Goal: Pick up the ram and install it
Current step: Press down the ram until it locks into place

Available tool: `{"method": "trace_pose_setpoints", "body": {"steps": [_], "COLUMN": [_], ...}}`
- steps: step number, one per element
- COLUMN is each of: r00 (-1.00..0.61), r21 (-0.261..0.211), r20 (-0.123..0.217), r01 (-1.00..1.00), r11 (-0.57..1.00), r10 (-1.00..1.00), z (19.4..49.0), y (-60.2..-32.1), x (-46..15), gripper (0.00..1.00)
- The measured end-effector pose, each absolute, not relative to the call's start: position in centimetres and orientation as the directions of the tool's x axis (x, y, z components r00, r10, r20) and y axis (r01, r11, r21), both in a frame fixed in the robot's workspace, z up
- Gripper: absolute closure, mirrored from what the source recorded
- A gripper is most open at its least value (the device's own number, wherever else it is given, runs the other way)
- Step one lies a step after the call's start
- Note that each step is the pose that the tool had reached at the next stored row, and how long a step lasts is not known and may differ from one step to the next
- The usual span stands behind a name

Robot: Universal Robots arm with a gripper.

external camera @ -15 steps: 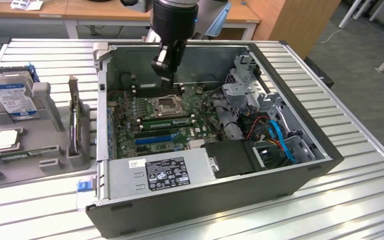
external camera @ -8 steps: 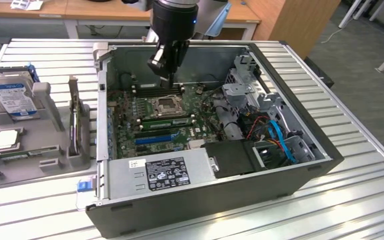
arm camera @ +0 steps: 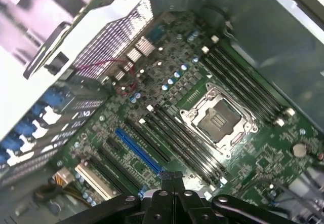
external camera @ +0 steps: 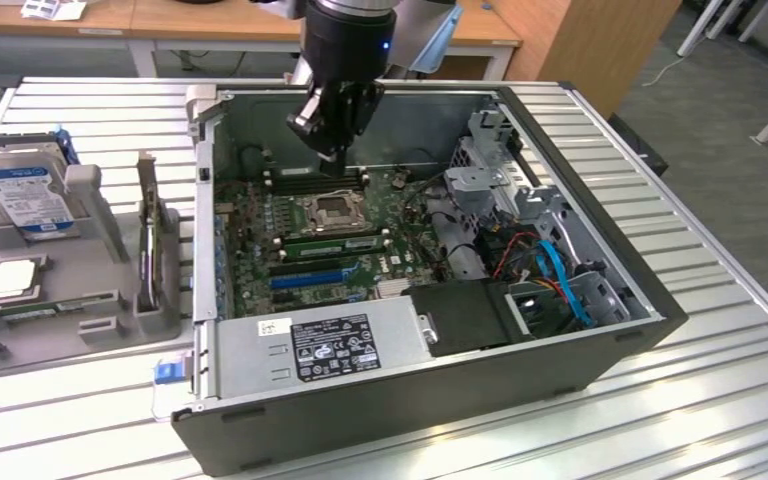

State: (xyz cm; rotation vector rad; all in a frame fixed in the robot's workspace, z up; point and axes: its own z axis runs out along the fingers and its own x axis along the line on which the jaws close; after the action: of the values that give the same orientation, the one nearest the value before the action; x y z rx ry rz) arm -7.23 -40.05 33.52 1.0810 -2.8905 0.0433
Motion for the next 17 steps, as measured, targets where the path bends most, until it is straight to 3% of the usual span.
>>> {"method": "trace_pose_setpoints", "body": {"steps": [17], "r00": [-0.918], "r21": [-0.007], "r20": [0.061], "r01": [-0.392], "r11": [0.92], "r10": [-0.391], "z": [33.04], "y": [-40.05], "x": [-7.23], "gripper": [0.89]}}
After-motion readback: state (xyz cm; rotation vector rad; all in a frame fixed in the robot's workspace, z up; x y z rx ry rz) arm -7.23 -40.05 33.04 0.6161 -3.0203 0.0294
